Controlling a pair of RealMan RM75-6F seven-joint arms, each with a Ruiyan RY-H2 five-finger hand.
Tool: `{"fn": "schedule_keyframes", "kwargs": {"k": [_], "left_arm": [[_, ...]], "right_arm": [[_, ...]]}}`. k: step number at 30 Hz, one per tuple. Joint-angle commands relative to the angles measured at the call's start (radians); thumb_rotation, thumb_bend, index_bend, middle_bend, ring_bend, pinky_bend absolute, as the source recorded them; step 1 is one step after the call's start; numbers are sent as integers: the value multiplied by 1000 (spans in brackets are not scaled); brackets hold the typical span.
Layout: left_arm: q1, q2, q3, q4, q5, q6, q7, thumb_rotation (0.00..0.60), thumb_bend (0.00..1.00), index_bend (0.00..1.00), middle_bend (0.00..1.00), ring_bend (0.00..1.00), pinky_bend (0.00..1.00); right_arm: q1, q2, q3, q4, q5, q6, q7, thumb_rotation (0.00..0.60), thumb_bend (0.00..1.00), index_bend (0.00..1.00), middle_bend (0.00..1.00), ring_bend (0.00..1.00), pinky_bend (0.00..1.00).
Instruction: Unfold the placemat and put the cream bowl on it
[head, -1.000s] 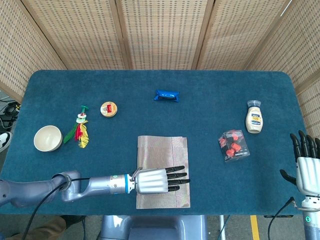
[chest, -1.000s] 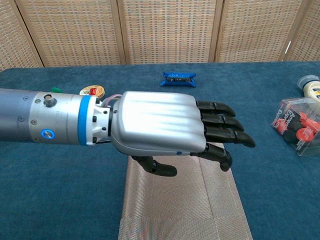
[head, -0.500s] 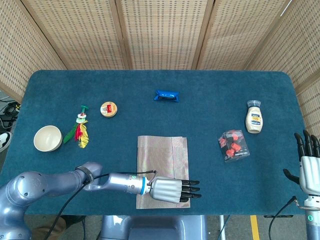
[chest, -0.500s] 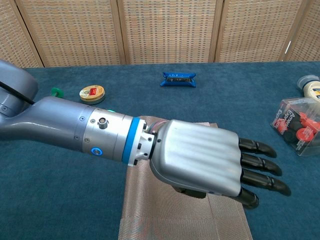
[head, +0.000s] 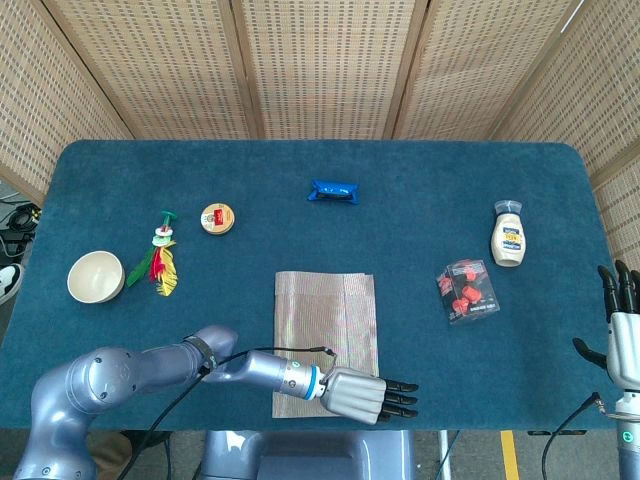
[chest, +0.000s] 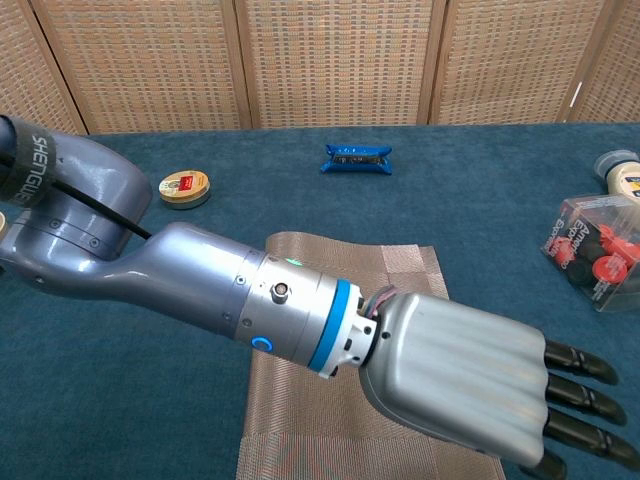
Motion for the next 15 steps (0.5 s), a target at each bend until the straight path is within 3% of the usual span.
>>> {"fn": "schedule_keyframes", "kwargs": {"k": [1, 15], "left_arm": [[-13, -21, 13, 23, -5, -3, 1, 600, 449, 359, 0, 0, 0], [-38, -111, 65, 123, -33, 25, -6, 600, 453, 420, 0, 0, 0]], "right_arm": [[0, 2, 1, 1, 3, -1, 3, 600, 0, 0, 0, 0, 0], [1, 5, -1, -2, 6, -2, 4, 600, 0, 0, 0, 0, 0]]}}
